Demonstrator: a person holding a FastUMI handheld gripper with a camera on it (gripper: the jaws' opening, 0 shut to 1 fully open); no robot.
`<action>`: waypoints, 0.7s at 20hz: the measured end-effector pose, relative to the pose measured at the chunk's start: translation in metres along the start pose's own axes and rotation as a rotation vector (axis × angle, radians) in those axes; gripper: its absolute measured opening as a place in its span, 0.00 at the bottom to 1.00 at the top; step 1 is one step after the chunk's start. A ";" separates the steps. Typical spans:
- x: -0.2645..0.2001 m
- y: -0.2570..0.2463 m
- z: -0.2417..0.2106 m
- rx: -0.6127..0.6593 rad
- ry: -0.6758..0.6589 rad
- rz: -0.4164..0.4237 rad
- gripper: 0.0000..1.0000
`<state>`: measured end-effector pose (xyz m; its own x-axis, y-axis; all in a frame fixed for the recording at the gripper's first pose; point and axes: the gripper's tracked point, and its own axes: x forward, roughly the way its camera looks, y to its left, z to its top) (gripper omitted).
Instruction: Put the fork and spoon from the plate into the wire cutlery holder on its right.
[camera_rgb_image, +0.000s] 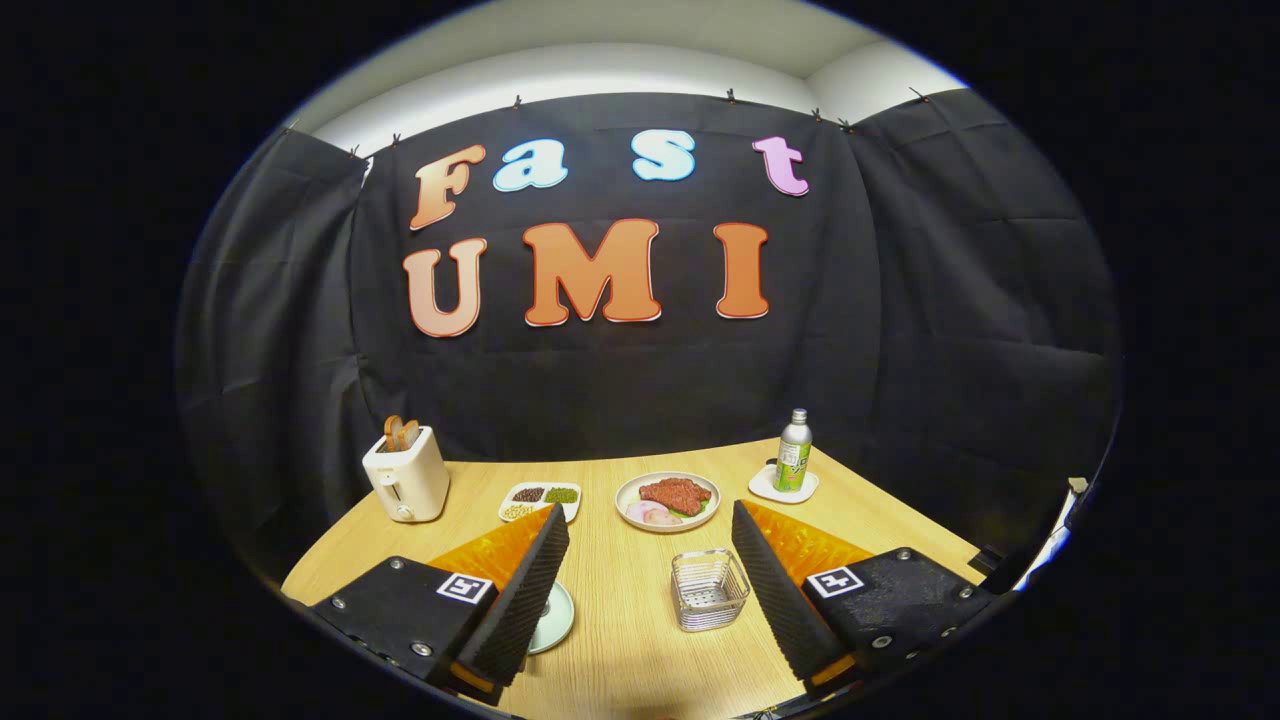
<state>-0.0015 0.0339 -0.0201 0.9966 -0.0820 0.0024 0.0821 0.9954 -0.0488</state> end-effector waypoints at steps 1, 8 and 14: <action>0.001 0.004 -0.004 0.005 0.006 0.009 0.98; 0.002 0.050 -0.026 -0.049 0.053 0.136 0.98; 0.021 0.090 -0.095 -0.075 0.200 0.163 0.98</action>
<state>0.0267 0.1171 -0.1195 0.9758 0.0640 -0.2090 -0.0877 0.9905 -0.1058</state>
